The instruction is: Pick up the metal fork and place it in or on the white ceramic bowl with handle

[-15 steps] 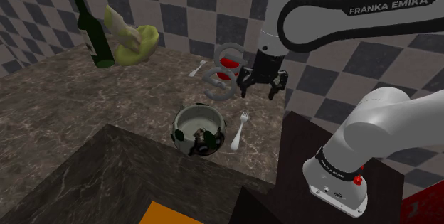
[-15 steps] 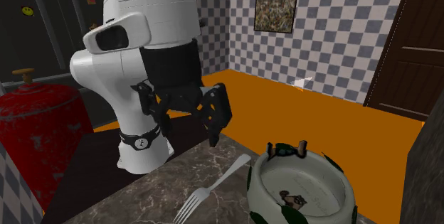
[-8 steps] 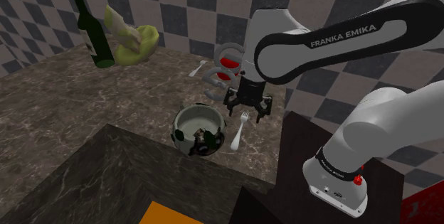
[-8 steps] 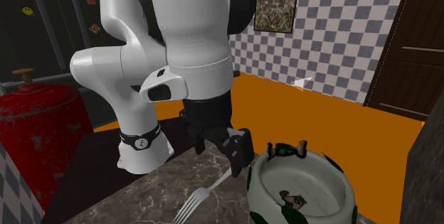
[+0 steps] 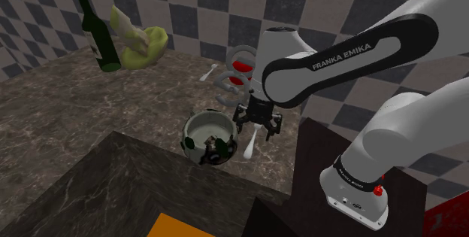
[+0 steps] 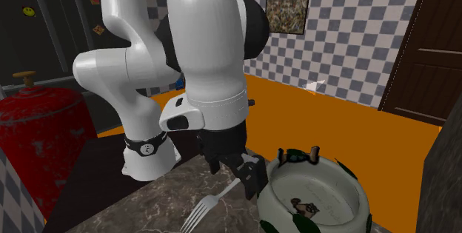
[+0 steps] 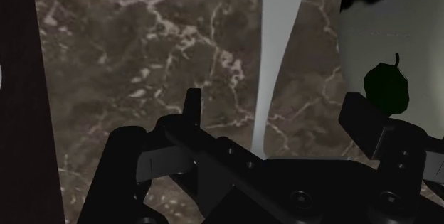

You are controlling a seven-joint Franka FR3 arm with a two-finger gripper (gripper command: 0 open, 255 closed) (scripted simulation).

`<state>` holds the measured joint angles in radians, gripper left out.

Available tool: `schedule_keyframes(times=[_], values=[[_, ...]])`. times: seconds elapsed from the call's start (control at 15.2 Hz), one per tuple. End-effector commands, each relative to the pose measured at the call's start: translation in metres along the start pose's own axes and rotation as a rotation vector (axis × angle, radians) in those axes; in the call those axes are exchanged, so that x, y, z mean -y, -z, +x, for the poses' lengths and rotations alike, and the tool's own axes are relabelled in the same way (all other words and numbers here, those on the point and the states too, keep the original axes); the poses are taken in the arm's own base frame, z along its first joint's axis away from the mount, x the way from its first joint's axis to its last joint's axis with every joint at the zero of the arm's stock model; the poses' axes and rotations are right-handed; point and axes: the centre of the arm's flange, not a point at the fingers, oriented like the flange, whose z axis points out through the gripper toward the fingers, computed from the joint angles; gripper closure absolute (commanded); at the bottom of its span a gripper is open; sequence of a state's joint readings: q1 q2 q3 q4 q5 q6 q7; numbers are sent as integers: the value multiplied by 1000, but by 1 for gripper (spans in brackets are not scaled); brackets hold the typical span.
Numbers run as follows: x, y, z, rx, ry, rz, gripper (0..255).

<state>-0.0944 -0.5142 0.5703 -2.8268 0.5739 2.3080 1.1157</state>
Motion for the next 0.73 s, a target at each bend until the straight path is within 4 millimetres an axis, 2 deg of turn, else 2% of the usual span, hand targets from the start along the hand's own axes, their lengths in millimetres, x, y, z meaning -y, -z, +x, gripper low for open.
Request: schedule_keyframes(times=[0.0, 0.4, 0.46, 0.66], values=[[-1, -6, -1, 2, 2, -7, 0], [-1, -6, -1, 2, 2, -7, 0], [0, -6, -1, 1, 2, -7, 255], [1, -7, 0, 2, 2, -7, 255]])
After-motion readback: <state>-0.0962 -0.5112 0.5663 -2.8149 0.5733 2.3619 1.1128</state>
